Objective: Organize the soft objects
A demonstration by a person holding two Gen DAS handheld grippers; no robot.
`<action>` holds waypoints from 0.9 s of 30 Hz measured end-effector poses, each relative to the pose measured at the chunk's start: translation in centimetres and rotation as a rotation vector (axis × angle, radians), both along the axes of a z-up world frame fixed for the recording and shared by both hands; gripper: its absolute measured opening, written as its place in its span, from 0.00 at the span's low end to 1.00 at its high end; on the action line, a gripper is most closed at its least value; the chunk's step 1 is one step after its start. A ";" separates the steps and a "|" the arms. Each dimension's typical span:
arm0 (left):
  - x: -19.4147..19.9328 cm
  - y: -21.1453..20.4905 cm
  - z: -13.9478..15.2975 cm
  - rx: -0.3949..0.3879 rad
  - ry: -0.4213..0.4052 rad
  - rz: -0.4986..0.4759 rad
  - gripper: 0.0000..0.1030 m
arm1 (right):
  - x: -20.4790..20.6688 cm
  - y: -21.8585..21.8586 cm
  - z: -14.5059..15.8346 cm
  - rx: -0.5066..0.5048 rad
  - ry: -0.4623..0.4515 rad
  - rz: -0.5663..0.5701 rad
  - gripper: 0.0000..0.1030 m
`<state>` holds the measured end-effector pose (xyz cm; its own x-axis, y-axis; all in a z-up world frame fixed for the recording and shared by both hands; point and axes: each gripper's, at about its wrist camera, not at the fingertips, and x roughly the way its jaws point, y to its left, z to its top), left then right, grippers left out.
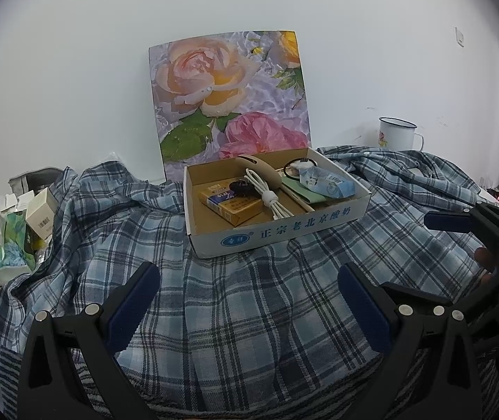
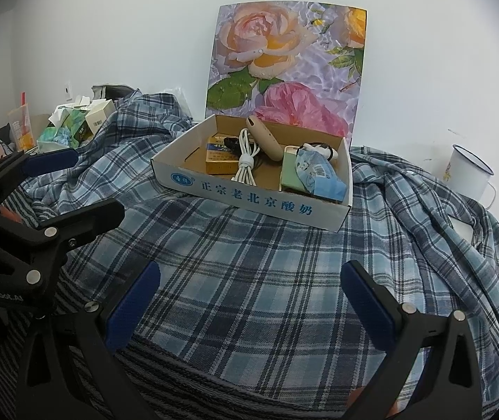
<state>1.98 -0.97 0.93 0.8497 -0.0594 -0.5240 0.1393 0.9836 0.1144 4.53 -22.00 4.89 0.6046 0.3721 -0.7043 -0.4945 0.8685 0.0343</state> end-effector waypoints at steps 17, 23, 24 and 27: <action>0.2 0.2 -0.2 0.010 0.010 0.026 1.00 | 0.1 0.0 -0.2 -0.001 0.006 0.000 1.00; 0.2 0.2 -0.2 0.012 0.009 0.025 1.00 | 0.1 0.0 -0.4 -0.005 0.011 -0.002 1.00; 0.2 0.1 -0.2 0.010 0.009 0.026 1.00 | 0.1 0.0 -0.4 -0.006 0.012 -0.002 1.00; 0.2 0.1 -0.2 0.009 0.011 0.027 1.00 | 0.2 0.0 -0.5 -0.005 0.021 -0.007 1.00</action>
<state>2.19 -0.87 0.70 0.8451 -0.0313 -0.5337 0.1138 0.9860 0.1223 4.71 -22.03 4.37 0.5924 0.3642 -0.7186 -0.4873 0.8723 0.0405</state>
